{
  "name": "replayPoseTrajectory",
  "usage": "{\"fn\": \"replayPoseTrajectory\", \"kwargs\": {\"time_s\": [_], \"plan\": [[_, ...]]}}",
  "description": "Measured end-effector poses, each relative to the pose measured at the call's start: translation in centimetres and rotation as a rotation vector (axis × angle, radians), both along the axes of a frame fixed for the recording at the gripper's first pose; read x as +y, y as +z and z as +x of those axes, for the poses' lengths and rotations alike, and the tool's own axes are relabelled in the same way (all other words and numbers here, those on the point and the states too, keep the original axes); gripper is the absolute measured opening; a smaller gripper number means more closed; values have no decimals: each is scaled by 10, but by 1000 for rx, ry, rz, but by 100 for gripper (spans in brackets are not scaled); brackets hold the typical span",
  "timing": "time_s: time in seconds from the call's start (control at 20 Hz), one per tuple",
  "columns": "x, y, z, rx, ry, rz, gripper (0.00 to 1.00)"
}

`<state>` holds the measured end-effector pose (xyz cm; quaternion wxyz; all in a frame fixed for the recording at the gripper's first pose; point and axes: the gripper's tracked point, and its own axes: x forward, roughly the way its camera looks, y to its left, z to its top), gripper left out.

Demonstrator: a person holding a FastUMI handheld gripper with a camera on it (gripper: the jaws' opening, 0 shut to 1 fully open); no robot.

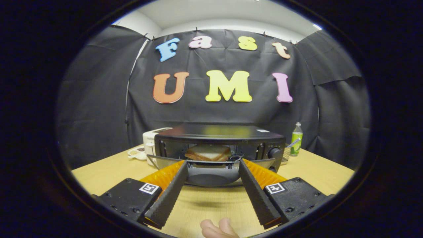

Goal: Open the toaster oven, put the food inside, and close the toaster oven door.

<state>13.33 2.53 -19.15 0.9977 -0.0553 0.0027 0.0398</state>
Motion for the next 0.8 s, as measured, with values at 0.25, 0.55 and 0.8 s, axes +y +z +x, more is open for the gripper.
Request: {"fn": "replayPoseTrajectory", "kwargs": {"time_s": [0.25, 0.55, 0.8], "plan": [[-26, 20, -15, 13, -29, 63, 100], [-46, 62, -65, 49, -21, 90, 100], [-70, 102, -103, 49, -77, 71, 100]]}}
